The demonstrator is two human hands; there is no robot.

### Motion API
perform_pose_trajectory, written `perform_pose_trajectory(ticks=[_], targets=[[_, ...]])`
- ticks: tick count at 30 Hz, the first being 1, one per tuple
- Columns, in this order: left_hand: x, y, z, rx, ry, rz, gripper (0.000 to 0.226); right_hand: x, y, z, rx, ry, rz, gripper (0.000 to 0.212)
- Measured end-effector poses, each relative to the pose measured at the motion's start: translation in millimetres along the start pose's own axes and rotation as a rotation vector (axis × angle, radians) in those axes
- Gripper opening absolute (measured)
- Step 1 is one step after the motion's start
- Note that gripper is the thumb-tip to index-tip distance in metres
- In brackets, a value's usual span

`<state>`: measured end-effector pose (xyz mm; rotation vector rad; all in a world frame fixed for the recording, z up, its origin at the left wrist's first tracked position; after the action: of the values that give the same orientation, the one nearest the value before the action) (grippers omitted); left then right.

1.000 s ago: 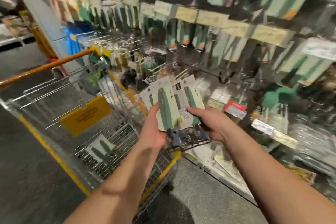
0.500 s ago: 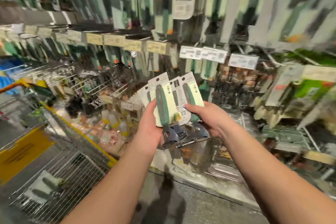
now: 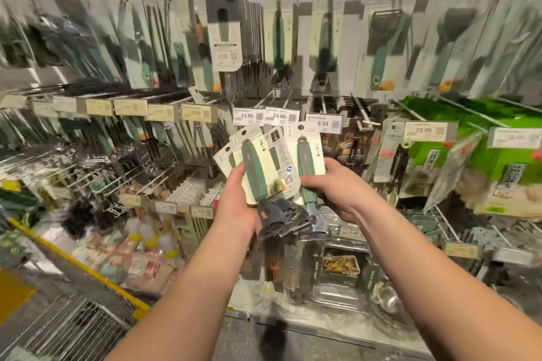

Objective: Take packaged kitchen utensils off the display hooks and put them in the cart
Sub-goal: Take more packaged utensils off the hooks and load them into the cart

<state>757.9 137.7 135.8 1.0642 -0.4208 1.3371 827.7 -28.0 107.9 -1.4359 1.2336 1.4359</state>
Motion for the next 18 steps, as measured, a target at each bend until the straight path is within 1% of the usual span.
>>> perform_pose_trajectory(ticks=[2,3,6,7,12,15,18], targets=[[5.3,-3.0,5.6,-0.02,0.001,0.002,0.027,-8.2,-3.5,-3.7,0.035,0.02,-0.005,0.061],[8.7,-3.6,8.4,-0.019,-0.003,0.002,0.027,-13.4,-5.5,-6.1,0.054,0.039,-0.016,0.064],[22.5,-3.1,16.7,-0.058,0.009,0.007,0.028,-32.6,-6.8,-12.5,0.136,0.131,-0.074,0.05],[27.3,-4.3,19.6,-0.079,0.015,0.007,0.028,-37.4,-8.4,-15.2,0.165,0.14,-0.098,0.05],[55.7,-11.9,31.2,-0.183,0.033,0.024,0.026,-62.1,-17.9,-22.4,0.338,0.187,-0.229,0.06],[73.1,-19.0,34.9,-0.207,0.068,0.014,0.029,-84.7,-23.4,-27.8,0.454,0.247,-0.296,0.075],[88.6,-25.7,40.3,-0.224,0.064,0.049,0.03,-108.4,-32.8,-35.6,0.544,0.326,-0.322,0.08]])
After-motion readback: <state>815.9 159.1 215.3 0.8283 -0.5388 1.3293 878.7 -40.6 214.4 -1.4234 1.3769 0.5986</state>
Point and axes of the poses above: each hand's wrist, its own y-axis away from the middle knuckle, its own z-axis out of the palm, x = y × z, the point moved 3 cm from there along -y, towards the middle knuckle, and after that the axes turned 5 degrees about -x, right-handed, at the moved point
